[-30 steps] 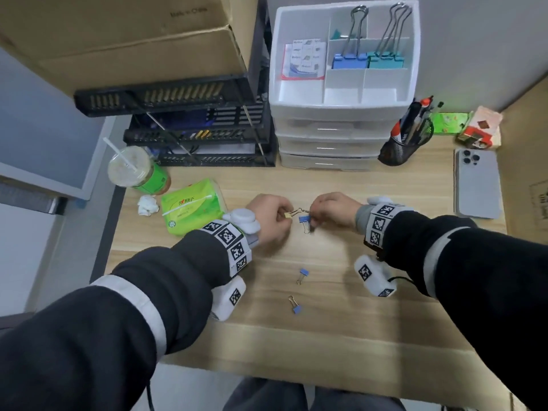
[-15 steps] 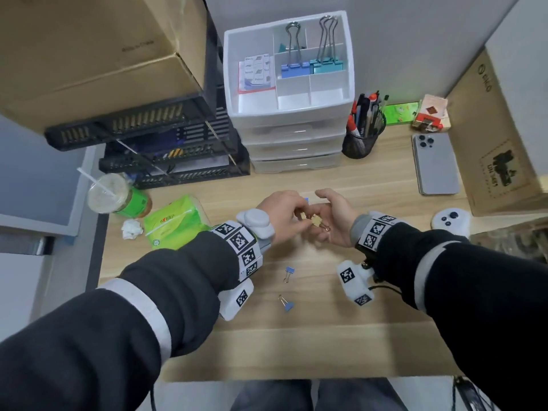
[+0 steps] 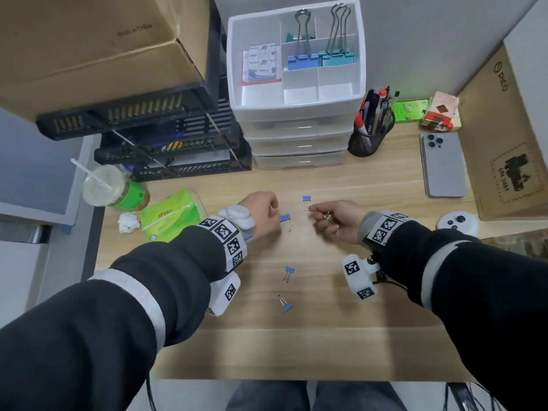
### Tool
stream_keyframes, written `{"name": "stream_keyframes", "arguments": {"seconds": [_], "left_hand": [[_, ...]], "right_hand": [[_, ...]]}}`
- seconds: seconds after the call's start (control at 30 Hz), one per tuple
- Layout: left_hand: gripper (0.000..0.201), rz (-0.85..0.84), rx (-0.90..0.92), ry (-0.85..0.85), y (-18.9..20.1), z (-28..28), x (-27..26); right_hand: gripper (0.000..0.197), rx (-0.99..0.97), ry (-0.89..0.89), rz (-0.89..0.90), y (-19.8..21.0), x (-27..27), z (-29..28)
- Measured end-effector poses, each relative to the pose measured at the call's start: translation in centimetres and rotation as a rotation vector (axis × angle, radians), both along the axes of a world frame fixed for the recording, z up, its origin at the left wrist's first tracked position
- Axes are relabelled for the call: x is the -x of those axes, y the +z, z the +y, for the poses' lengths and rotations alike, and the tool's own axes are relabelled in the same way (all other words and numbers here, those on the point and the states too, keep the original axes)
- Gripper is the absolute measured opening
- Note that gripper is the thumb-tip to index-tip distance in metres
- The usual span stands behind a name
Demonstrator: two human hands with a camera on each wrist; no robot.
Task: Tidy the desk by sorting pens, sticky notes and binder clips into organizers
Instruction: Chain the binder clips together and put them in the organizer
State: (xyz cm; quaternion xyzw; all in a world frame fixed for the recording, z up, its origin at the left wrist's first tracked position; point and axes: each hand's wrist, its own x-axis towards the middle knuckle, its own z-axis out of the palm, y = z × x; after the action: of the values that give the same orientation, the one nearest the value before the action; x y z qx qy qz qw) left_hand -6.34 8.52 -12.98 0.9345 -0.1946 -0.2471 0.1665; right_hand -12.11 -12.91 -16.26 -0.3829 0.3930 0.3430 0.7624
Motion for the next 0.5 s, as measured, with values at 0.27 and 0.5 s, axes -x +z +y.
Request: {"name": "stream_keyframes", "arguments": {"seconds": [0.27,0.5], "left_hand": [[0.031,0.061,-0.039,-0.126,-3.4,0.0,0.7],[0.045,0.085,-0.189,-0.25,-4.7,-0.9,0.4]], "right_hand": [[0.012,0.771,0.248,-0.291,-2.4,-3.6,-0.3],[0.05,1.248,0.798,-0.33,-3.4,-4.7,1.5]]}}
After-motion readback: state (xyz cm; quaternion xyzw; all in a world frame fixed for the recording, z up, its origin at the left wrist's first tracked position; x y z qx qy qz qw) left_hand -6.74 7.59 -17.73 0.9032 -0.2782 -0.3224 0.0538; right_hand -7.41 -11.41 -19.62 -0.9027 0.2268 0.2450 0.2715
